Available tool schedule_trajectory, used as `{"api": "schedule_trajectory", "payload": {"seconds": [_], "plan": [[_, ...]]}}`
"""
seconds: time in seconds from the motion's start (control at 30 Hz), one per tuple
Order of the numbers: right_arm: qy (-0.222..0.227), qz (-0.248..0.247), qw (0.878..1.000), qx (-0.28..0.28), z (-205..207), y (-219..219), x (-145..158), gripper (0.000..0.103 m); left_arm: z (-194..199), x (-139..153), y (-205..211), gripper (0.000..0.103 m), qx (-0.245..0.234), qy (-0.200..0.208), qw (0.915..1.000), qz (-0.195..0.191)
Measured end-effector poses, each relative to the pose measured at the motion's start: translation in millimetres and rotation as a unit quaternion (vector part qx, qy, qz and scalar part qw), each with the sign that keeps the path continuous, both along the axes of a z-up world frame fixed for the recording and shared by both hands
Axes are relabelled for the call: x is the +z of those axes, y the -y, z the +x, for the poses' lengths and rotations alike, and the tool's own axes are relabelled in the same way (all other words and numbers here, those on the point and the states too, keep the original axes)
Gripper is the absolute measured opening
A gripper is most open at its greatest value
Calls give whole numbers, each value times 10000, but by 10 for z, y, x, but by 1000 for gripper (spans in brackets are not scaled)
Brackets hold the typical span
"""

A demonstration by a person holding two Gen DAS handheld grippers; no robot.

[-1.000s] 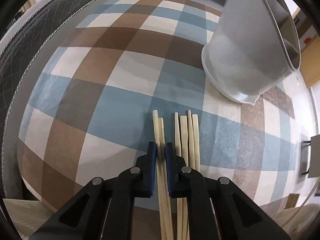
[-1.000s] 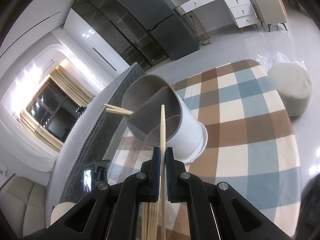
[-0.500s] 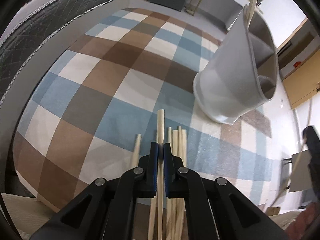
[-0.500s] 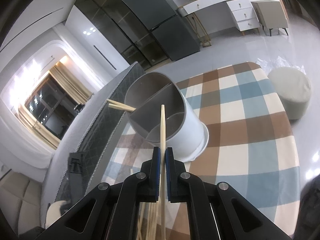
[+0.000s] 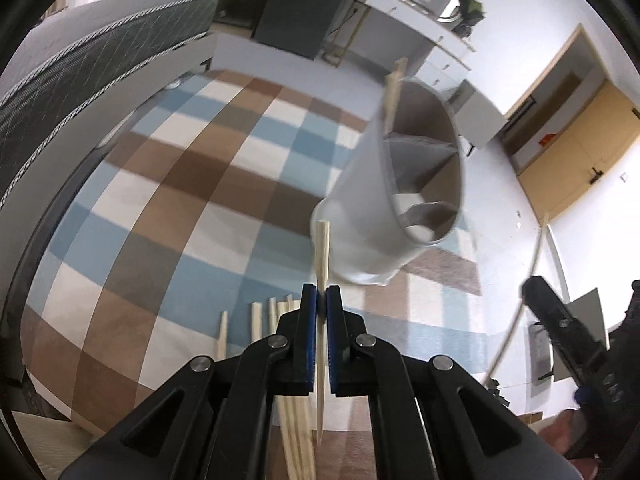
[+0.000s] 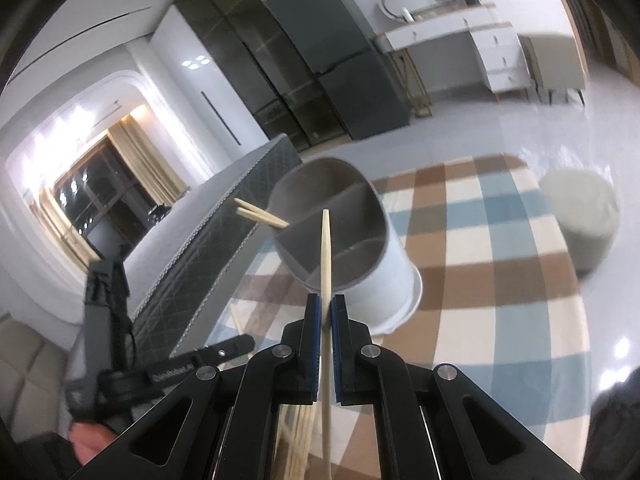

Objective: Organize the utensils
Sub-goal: 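Carry the chopstick toward the holder with the right tool while the left tool grasps another, then raise both held chopsticks above the grey holder and open both tools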

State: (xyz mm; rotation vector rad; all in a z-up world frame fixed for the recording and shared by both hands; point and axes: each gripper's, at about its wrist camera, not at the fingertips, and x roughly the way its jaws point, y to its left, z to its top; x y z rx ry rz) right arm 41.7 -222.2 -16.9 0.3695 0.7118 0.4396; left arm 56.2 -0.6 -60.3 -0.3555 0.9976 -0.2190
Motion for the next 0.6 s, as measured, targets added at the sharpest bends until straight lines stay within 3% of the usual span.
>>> {"api": "schedule_trajectory", "payload": {"seconds": [0.27, 0.43, 0.6], "plan": [[888, -357, 9954, 106, -101, -161, 292, 4, 15, 396, 19, 0, -274, 304, 9986, -331], [994, -442, 9941, 48, 23, -155, 414, 4, 94, 669, -22, 0, -368, 443, 9963, -633], [1246, -611, 9902, 166, 173, -197, 637, 4, 204, 1072, -114, 0, -307, 891, 9908, -972]]}}
